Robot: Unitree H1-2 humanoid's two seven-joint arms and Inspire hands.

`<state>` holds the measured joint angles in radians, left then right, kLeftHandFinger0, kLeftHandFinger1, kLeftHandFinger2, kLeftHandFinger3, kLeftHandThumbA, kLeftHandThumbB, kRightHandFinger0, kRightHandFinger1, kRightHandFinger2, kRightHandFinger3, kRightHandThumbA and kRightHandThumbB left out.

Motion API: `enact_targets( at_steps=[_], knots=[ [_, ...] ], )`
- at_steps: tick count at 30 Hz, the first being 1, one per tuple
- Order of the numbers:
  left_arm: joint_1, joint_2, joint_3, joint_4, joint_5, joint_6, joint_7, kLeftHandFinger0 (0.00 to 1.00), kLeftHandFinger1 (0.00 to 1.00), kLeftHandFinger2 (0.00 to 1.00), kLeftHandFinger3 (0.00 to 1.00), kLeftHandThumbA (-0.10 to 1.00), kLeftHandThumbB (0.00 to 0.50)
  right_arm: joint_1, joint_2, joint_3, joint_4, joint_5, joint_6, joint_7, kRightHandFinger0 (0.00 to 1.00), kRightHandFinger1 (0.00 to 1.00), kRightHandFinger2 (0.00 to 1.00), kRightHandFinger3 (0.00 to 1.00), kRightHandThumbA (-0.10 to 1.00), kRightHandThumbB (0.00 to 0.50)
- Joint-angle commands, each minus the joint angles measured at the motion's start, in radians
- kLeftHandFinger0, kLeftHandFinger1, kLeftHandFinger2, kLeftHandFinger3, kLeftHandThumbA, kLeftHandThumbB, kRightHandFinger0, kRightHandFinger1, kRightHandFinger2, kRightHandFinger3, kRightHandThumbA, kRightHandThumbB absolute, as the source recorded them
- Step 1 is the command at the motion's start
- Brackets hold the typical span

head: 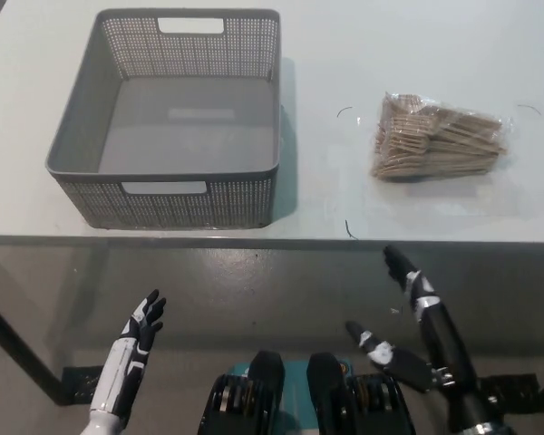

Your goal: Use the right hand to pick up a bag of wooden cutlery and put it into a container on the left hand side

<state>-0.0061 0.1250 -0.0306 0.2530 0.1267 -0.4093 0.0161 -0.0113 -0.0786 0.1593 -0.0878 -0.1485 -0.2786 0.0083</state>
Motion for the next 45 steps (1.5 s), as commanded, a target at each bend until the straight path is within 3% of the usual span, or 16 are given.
enact_targets(
  at_steps=[1,3,8,10,15,19,27,35,45],
  knots=[
    [0.014,0.014,-0.012,-0.037,0.018,-0.061,0.025,1.00,1.00,1.00,1.00,1.00,0.264,-0.017,-0.056,-0.045,-0.174,-0.032,0.007,0.018,1.00,1.00,1.00,1.00,0.86,0.379],
    [0.028,0.013,-0.014,-0.042,0.014,-0.061,0.023,1.00,1.00,1.00,1.00,1.00,0.266,-0.052,-0.106,-0.077,-0.210,-0.062,0.034,0.028,1.00,1.00,1.00,1.00,0.92,0.420],
    [0.036,0.020,-0.024,-0.037,0.019,-0.061,0.032,1.00,1.00,1.00,1.00,1.00,0.261,-0.201,-0.263,-0.127,-0.255,-0.080,0.225,0.122,1.00,1.00,1.00,1.00,0.89,0.499],
    [0.042,0.018,-0.027,-0.037,0.024,-0.061,0.037,1.00,1.00,1.00,1.00,1.00,0.265,-0.255,-0.328,-0.130,-0.269,-0.095,0.296,0.164,1.00,1.00,1.00,1.00,0.89,0.500],
    [0.043,0.021,-0.028,-0.036,0.014,-0.061,0.031,1.00,1.00,1.00,1.00,1.00,0.255,-0.452,-0.474,-0.133,-0.214,-0.118,0.444,0.242,1.00,1.00,1.00,1.00,0.77,0.500],
    [0.038,0.025,-0.026,-0.035,0.011,-0.061,0.020,1.00,1.00,1.00,1.00,1.00,0.252,-0.617,-0.548,-0.106,-0.093,-0.146,0.503,0.284,1.00,1.00,1.00,1.00,0.68,0.500],
    [0.040,0.024,-0.028,-0.032,0.018,-0.061,0.018,1.00,1.00,1.00,1.00,1.00,0.256,-0.947,-0.604,0.051,0.287,-0.226,0.497,0.408,1.00,1.00,1.00,1.00,0.63,0.500],
    [0.033,0.027,-0.034,-0.029,0.025,-0.061,0.017,1.00,1.00,1.00,1.00,1.00,0.248,-1.203,-0.568,0.243,0.756,-0.341,0.345,0.424,1.00,1.00,1.00,1.00,0.68,0.500],
    [0.023,0.032,-0.037,-0.027,0.020,-0.061,0.007,1.00,1.00,1.00,1.00,1.00,0.270,-1.336,-0.521,0.432,1.034,-0.396,0.269,0.506,1.00,1.00,1.00,1.00,0.70,0.500]
  ],
)
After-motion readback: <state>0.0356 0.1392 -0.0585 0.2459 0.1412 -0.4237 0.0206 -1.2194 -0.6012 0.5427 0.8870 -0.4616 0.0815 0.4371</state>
